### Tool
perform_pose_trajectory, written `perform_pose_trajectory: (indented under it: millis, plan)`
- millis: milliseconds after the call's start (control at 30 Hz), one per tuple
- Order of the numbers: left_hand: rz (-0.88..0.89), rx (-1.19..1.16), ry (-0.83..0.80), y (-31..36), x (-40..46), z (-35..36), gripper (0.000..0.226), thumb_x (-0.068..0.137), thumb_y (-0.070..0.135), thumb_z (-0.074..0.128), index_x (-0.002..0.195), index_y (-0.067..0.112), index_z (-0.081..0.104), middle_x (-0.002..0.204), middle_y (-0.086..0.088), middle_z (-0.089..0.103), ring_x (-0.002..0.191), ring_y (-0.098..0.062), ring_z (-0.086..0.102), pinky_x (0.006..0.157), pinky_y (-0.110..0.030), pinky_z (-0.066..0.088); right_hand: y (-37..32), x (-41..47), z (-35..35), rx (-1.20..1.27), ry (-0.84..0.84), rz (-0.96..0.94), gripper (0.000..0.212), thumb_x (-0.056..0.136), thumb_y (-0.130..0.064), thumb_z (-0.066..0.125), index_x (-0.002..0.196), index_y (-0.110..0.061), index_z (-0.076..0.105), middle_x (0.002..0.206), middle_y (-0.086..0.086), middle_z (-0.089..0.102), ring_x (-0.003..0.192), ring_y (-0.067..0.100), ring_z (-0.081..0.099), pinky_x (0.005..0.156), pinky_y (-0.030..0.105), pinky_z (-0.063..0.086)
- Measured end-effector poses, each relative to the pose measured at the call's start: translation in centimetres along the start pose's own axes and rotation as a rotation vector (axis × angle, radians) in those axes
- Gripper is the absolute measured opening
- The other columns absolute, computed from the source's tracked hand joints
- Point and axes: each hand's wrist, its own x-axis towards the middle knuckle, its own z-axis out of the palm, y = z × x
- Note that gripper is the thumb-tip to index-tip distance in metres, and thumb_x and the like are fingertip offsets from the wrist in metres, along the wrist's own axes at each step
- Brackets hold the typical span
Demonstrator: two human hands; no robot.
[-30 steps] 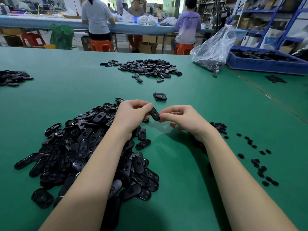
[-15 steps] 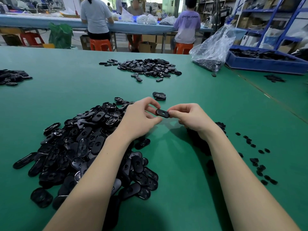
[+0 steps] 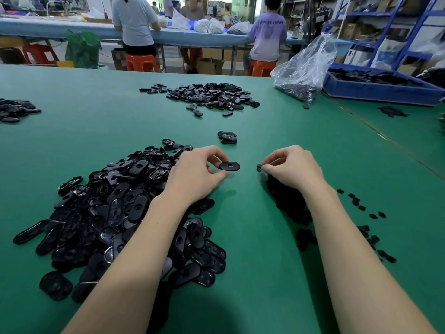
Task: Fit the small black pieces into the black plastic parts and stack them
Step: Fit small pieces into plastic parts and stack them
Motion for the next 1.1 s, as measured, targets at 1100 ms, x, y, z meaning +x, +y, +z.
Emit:
perform_pose_trajectory:
  millis: [1100]
  plan:
    - [0.013, -0.016, 0.061, -0.3, 0.2, 0.1, 0.019, 0.071, 0.037, 0.083, 0.086, 0.039, 0.071, 0.082, 0.023, 0.070, 0.074, -0.005, 0.065, 0.077, -0.036, 0.057, -4.0, -1.5, 1.7, 0.527, -0.209, -0.061, 0.013, 0.083, -0.018, 0.077, 0.072, -0.024, 0.079, 0.049, -0.012, 0.049, 0.040, 0.003, 0.033, 0.040, 0.010, 0.029]
